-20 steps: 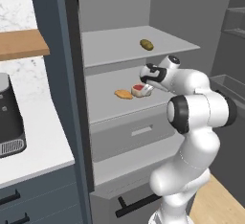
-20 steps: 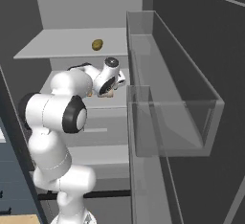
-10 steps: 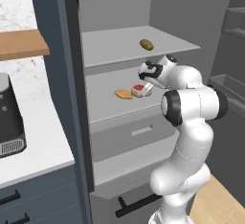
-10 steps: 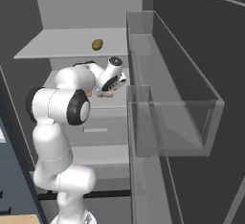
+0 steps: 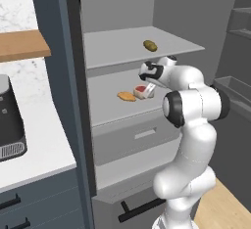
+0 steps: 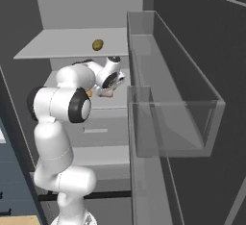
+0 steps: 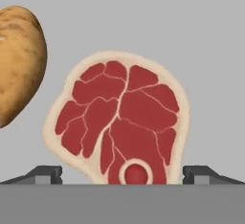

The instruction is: Place one potato and one steak in each tupperware on the nearby counter, to pack two identical lunches.

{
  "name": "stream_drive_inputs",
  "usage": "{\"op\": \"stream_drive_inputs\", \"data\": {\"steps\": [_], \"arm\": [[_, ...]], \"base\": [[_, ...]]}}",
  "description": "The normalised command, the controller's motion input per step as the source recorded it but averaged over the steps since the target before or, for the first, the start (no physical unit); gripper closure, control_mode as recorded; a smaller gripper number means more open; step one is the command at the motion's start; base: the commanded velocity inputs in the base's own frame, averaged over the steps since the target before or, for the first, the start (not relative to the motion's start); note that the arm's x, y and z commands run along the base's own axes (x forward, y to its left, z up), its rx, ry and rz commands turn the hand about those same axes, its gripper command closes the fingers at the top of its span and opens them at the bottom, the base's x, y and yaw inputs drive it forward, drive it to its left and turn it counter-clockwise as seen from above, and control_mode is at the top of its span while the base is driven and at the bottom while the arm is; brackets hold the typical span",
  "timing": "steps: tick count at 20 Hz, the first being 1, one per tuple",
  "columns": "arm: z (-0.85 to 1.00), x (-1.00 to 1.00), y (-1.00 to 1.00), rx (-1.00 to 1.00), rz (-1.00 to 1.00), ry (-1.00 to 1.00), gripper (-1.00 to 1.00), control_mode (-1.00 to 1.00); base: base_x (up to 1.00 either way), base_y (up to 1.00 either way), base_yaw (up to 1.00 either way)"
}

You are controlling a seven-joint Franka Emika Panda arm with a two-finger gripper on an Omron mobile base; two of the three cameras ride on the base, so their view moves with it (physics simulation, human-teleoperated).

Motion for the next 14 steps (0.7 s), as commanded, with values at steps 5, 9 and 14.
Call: {"op": "stream_drive_inputs", "data": {"steps": [5, 9, 14], "arm": [[-0.04, -0.62, 0.03, 0.00, 0.00, 0.00, -1.00, -1.00], [0.00, -0.41, 0.00, 0.00, 0.00, 0.00, -1.00, -1.00], [0.02, 0.39, 0.22, -0.03, -0.12, 0.00, -1.00, -1.00]], "base": [[0.00, 0.00, 0.00], [0.00, 0.00, 0.00], [0.00, 0.00, 0.00]]}}
